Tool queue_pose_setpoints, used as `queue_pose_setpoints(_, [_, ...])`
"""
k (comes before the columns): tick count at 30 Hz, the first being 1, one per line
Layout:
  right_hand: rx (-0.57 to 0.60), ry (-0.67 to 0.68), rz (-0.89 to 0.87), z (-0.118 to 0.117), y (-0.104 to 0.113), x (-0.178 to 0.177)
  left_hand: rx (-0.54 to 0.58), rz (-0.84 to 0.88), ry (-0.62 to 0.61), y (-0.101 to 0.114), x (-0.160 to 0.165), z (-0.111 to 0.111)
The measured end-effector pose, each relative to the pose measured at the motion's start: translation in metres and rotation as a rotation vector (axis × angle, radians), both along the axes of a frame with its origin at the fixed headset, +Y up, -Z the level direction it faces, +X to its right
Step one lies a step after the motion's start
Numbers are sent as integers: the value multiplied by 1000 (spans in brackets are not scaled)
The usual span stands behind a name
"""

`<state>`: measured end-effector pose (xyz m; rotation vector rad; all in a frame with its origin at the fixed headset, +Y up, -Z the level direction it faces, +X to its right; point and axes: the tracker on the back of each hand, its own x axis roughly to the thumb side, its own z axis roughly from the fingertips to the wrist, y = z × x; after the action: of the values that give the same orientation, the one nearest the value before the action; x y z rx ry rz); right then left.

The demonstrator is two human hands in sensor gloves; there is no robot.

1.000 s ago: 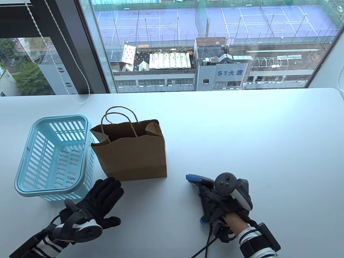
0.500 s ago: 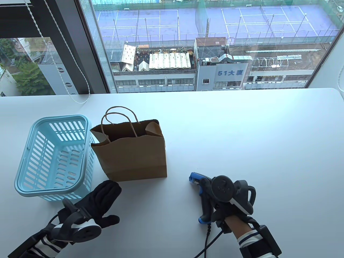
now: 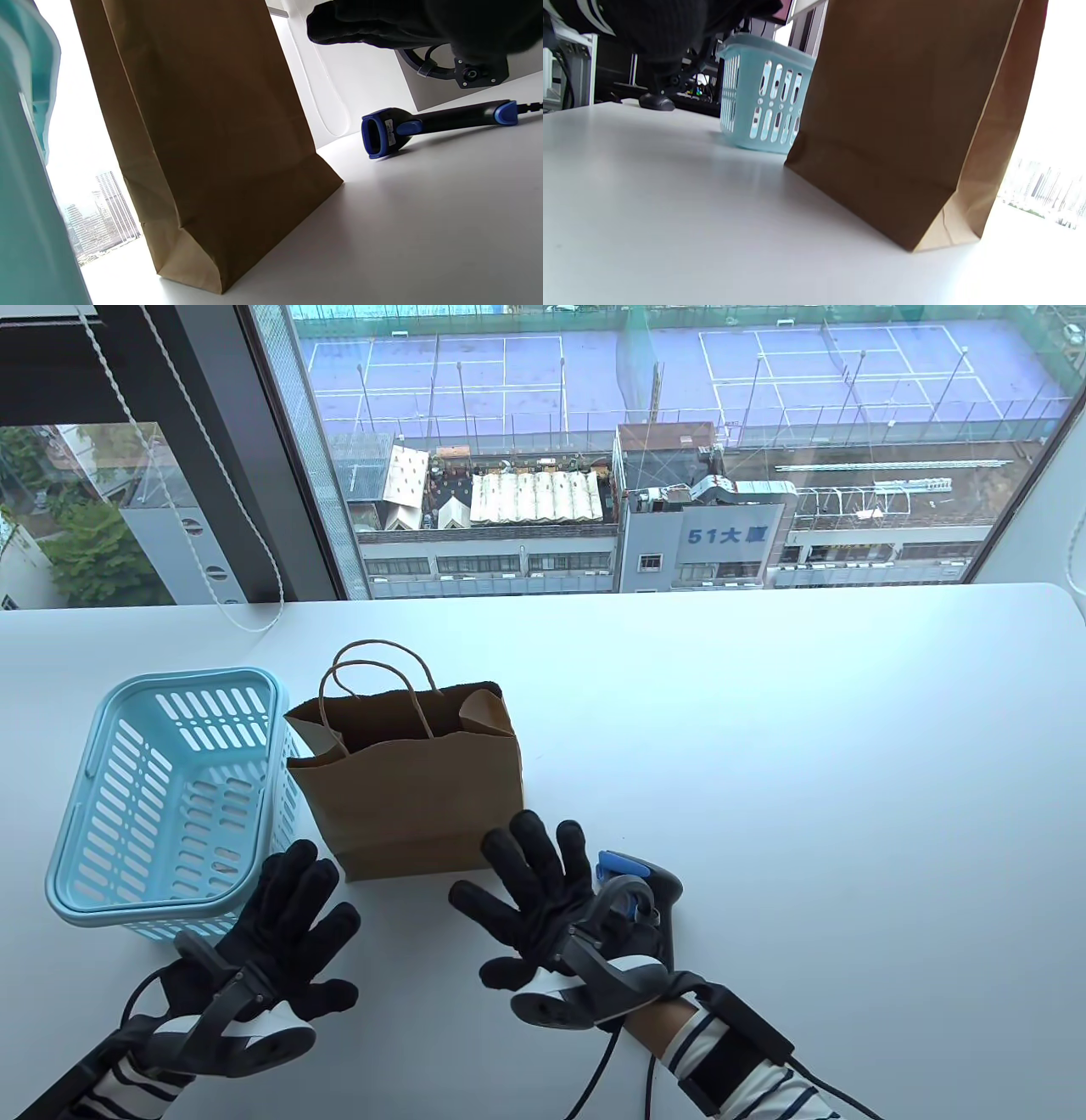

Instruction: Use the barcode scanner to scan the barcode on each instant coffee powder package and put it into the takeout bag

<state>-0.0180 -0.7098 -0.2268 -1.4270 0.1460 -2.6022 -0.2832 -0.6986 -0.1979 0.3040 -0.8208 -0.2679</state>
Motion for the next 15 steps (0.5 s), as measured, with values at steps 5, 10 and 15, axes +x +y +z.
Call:
queue_pose_setpoints(5, [-328, -110, 248, -1, -39, 2, -161, -67, 13, -18, 3, -8])
queue_pose_setpoints(10, [-365, -125, 258, -2, -55, 4, -259, -58, 35, -28, 3, -15])
queue_pose_setpoints(15, [-386, -137, 245, -4, -62, 6, -309, -31, 26, -34, 3, -16])
